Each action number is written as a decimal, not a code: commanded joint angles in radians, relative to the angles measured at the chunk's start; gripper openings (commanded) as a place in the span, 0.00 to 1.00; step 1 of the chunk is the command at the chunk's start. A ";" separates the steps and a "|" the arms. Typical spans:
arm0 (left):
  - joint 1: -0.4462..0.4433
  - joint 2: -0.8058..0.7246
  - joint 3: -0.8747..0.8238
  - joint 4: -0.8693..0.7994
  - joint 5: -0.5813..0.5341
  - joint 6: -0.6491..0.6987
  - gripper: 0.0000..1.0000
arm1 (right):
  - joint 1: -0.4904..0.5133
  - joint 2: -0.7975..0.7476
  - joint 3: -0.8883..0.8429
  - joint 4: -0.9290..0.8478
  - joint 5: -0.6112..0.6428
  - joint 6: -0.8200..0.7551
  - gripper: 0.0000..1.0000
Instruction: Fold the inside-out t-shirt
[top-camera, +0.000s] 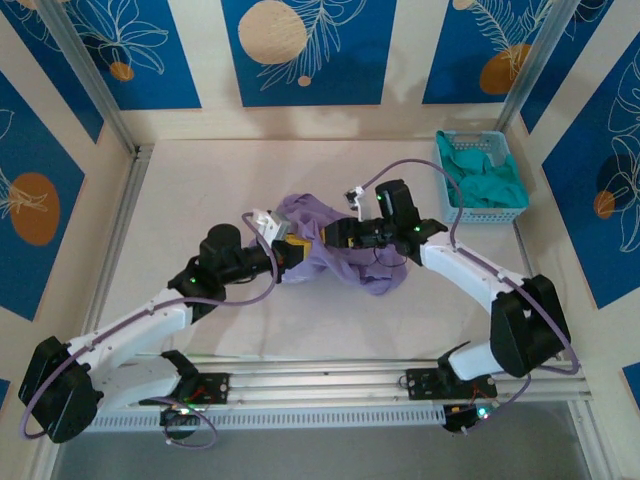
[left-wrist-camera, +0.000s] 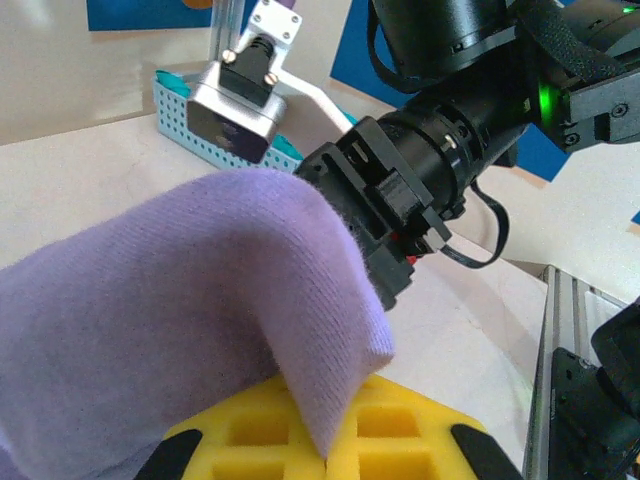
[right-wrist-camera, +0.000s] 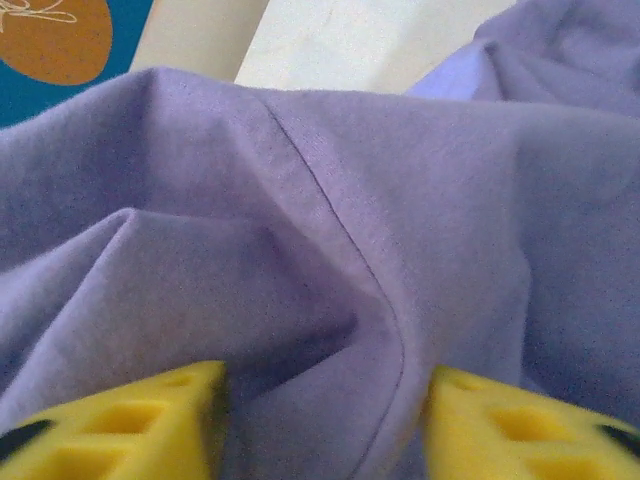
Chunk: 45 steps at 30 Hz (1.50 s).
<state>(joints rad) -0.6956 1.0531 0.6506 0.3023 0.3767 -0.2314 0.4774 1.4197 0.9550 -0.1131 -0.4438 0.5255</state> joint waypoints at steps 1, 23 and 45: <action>0.004 -0.029 -0.030 0.047 -0.008 0.016 0.00 | -0.013 -0.009 0.006 0.113 -0.093 0.066 0.20; -0.017 -0.238 -0.062 -0.338 -0.474 -0.048 0.64 | -0.075 -0.217 -0.042 0.175 -0.229 -0.133 0.00; -0.108 0.183 0.284 -0.362 -0.209 0.018 0.36 | -0.062 -0.192 -0.035 0.168 -0.212 -0.110 0.00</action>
<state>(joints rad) -0.7971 1.2186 0.8955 -0.0528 0.1749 -0.2222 0.4122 1.2289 0.8921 0.0624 -0.6403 0.4282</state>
